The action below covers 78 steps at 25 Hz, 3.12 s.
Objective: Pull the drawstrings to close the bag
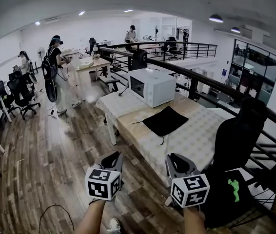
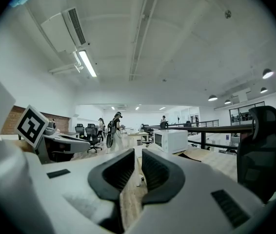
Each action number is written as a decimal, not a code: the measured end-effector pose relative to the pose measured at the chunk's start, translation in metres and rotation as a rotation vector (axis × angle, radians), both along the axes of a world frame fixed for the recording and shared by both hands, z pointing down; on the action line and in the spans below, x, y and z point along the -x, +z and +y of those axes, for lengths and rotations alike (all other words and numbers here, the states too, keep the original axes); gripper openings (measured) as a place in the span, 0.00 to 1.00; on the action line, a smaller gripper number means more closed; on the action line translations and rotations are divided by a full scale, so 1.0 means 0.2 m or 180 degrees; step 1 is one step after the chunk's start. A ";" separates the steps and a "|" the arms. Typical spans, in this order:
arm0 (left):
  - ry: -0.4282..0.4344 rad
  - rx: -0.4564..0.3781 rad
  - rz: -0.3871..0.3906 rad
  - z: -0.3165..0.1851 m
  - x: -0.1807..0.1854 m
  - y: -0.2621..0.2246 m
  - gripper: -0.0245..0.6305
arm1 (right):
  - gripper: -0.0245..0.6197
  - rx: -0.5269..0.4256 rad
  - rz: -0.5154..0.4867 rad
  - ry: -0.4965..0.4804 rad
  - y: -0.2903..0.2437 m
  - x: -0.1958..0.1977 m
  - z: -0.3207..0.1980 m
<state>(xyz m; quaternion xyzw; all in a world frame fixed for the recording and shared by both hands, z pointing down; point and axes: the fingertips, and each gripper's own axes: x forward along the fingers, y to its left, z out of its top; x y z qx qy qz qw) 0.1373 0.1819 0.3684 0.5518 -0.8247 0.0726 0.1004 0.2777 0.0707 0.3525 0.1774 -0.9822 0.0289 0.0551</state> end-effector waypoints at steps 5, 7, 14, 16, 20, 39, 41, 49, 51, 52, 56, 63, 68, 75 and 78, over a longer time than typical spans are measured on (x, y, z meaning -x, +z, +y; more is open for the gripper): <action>0.0084 0.0012 0.0039 -0.05 0.17 0.04 0.10 | 0.15 0.0012 0.0056 0.0048 0.04 0.15 -0.03; 0.0133 0.0029 0.0059 -0.08 0.26 0.05 0.13 | 0.17 0.0012 0.0071 0.0081 0.04 0.23 -0.05; 0.0278 0.0023 0.0134 -0.18 0.65 0.06 0.20 | 0.22 -0.0001 0.0184 0.0246 0.05 0.58 -0.10; 0.0317 0.0012 0.0160 -0.20 0.75 0.06 0.22 | 0.23 -0.0004 0.0208 0.0299 0.04 0.67 -0.11; 0.0379 -0.0006 0.0186 -0.22 0.94 0.06 0.25 | 0.28 0.0011 0.0235 0.0424 0.04 0.82 -0.13; 0.0684 -0.0048 0.0236 -0.40 1.34 0.08 0.34 | 0.35 0.0041 0.0286 0.0937 0.05 1.09 -0.27; 0.0715 -0.0041 0.0227 -0.44 1.35 0.09 0.34 | 0.35 0.0048 0.0268 0.0973 0.06 1.09 -0.30; 0.0806 -0.0017 0.0157 -0.66 1.41 0.11 0.34 | 0.35 0.0098 0.0190 0.1128 0.10 1.11 -0.52; 0.0835 0.0017 0.0143 -0.74 1.41 0.13 0.34 | 0.35 0.0129 0.0176 0.1161 0.12 1.11 -0.60; 0.0847 0.0028 0.0139 -0.79 1.42 0.14 0.34 | 0.35 0.0145 0.0171 0.1174 0.14 1.11 -0.64; 0.0902 0.0016 0.0123 -1.00 1.44 0.16 0.34 | 0.35 0.0168 0.0175 0.1239 0.17 1.12 -0.84; 0.1049 0.0046 0.0098 -1.43 1.44 0.13 0.34 | 0.35 0.0188 0.0169 0.1375 0.14 1.11 -1.22; 0.1160 0.0085 0.0088 -1.71 1.40 0.13 0.34 | 0.35 0.0218 0.0160 0.1487 0.14 1.07 -1.48; 0.1290 0.0150 0.0032 -2.03 1.36 0.14 0.34 | 0.35 0.0259 0.0143 0.1581 0.15 1.03 -1.78; 0.1336 0.0186 0.0028 -2.13 1.34 0.15 0.34 | 0.35 0.0291 0.0141 0.1607 0.17 1.01 -1.86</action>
